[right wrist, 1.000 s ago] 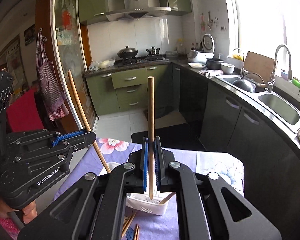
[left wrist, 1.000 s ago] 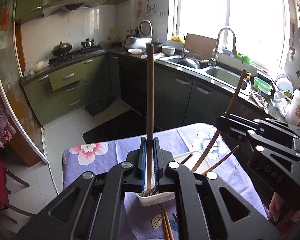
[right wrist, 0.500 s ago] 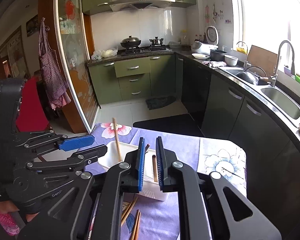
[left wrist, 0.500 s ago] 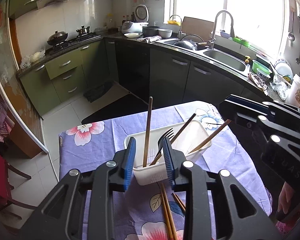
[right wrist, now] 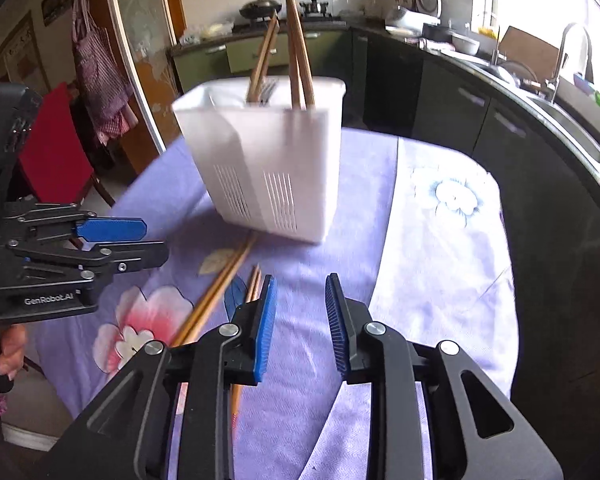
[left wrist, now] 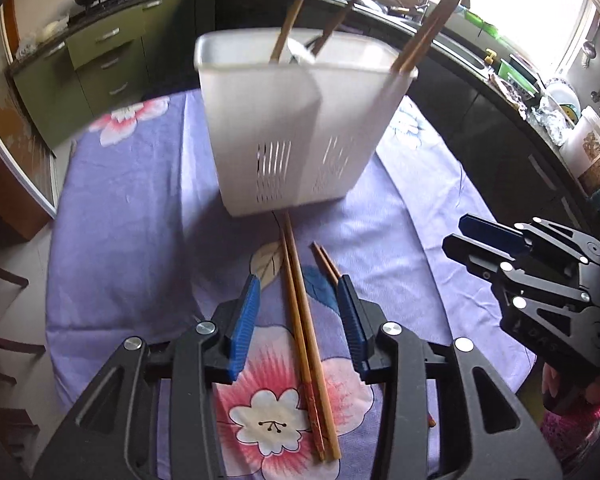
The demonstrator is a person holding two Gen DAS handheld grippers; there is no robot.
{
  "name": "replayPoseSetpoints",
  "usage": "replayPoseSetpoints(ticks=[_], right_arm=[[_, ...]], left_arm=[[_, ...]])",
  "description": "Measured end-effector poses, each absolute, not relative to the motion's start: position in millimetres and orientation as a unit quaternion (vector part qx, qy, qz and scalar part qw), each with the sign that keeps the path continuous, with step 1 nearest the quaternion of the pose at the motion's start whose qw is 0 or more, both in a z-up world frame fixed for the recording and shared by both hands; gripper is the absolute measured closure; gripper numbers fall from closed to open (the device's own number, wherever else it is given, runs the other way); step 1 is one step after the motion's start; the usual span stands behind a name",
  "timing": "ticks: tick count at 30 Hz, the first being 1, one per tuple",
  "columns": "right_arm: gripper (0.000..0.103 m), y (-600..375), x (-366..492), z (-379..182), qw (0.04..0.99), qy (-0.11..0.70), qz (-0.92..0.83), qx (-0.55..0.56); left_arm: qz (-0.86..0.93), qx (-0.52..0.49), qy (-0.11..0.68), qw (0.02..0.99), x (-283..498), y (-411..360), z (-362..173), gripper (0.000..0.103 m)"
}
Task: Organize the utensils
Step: 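Open both grippers and withdraw them back toward the remaining chopsticks, then grasp a chopstick with the left gripper while the right gripper grasps another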
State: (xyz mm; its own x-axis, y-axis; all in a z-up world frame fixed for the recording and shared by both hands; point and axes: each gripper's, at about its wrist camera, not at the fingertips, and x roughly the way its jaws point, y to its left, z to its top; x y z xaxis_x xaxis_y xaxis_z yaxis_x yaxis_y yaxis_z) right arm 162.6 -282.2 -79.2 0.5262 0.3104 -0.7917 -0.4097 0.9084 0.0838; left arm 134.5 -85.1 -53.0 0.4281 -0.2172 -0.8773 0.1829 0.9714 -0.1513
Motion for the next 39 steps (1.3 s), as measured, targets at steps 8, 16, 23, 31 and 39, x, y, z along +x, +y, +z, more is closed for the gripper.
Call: replayPoseSetpoints(ticks=[8, 16, 23, 31, 39], right_arm=[[0.078, -279, 168, -106, 0.859, 0.464, 0.207, -0.056], [0.078, -278, 177, -108, 0.856, 0.471, 0.207, -0.053], [0.078, -276, 180, -110, 0.854, 0.473, 0.21, -0.052], [0.078, -272, 181, -117, 0.85, 0.478, 0.212, -0.057], [0.078, -260, 183, -123, 0.845, 0.484, 0.217, -0.066]], left_arm=[[-0.119, -0.008, 0.554, 0.824, 132, -98, -90, 0.065], [-0.103, 0.012, 0.579, 0.809, 145, -103, -111, 0.089], [-0.089, 0.018, 0.581, 0.809, 150, -97, -116, 0.091], [-0.087, 0.04, 0.584, 0.806, 150, -102, -123, 0.095], [-0.09, 0.04, 0.582, 0.807, 144, -100, -122, 0.096]])
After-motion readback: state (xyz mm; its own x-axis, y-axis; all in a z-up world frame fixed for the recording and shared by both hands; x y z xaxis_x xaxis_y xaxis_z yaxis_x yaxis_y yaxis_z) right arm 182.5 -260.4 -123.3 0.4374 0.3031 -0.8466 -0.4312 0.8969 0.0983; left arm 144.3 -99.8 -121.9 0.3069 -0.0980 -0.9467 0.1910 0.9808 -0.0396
